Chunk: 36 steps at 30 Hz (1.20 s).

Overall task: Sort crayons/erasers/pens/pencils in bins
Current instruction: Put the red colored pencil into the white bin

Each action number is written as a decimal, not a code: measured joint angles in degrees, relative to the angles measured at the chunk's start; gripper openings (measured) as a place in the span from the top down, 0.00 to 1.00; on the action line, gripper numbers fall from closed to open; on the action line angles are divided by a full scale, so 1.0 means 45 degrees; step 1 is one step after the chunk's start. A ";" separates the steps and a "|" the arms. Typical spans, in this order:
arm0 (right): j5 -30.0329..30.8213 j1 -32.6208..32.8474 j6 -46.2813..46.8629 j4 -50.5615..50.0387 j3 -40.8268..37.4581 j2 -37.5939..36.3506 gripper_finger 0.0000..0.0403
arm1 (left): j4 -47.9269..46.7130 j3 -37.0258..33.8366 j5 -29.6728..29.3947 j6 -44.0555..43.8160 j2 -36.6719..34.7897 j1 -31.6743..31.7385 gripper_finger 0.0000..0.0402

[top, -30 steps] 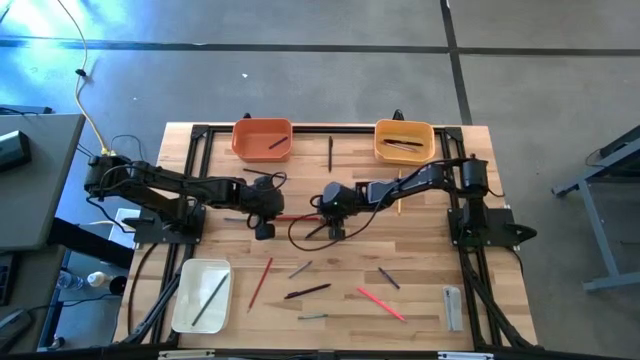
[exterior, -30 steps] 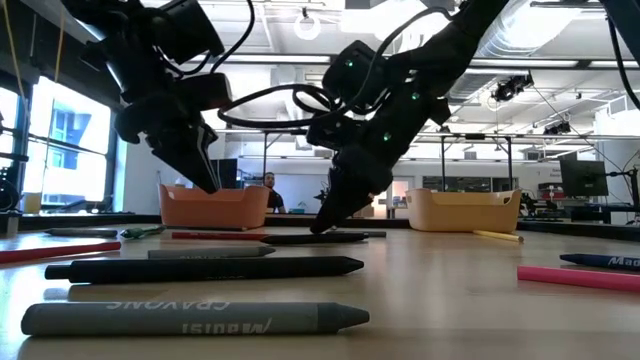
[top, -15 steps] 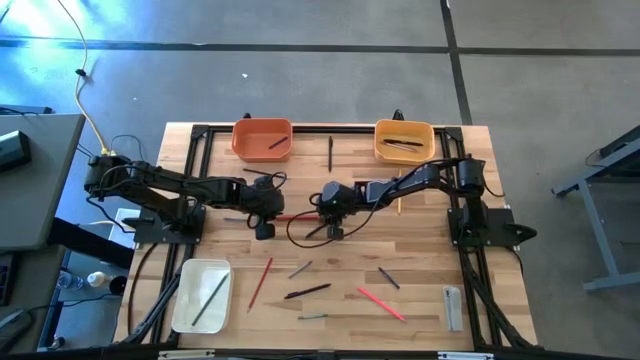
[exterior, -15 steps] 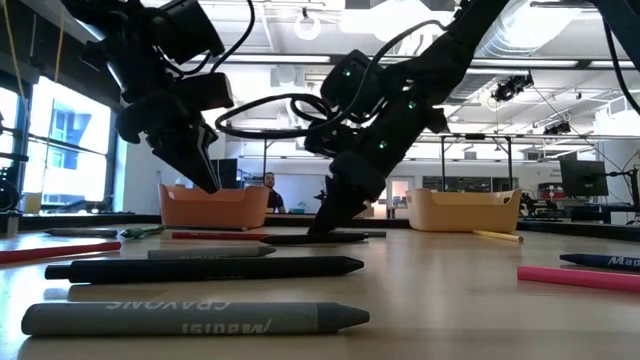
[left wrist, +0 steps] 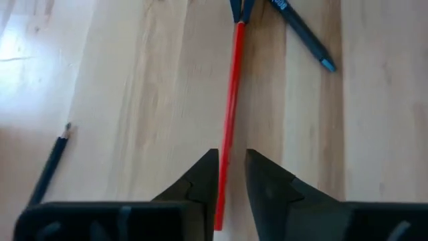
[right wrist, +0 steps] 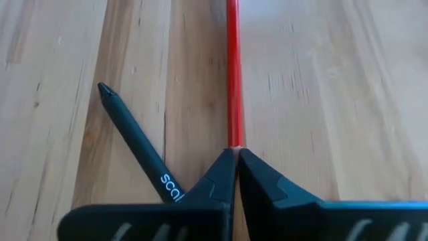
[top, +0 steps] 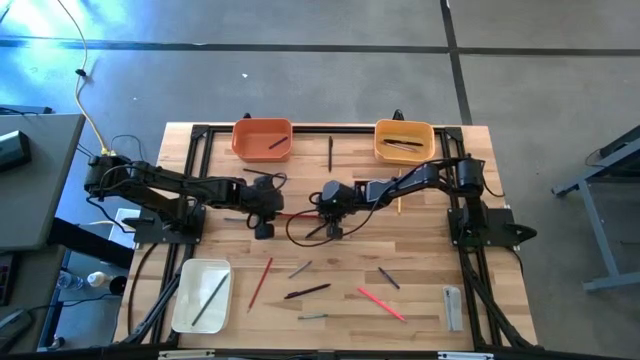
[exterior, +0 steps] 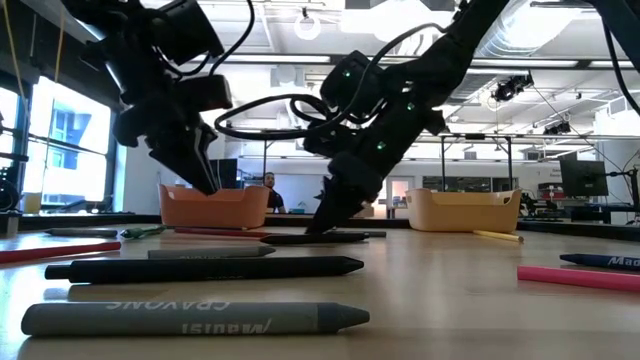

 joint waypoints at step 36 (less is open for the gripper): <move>-0.0049 0.0049 0.0177 0.0804 -0.0019 -0.0033 1.00 | 0.0641 0.0015 -0.1145 0.2096 0.2637 -0.0010 0.92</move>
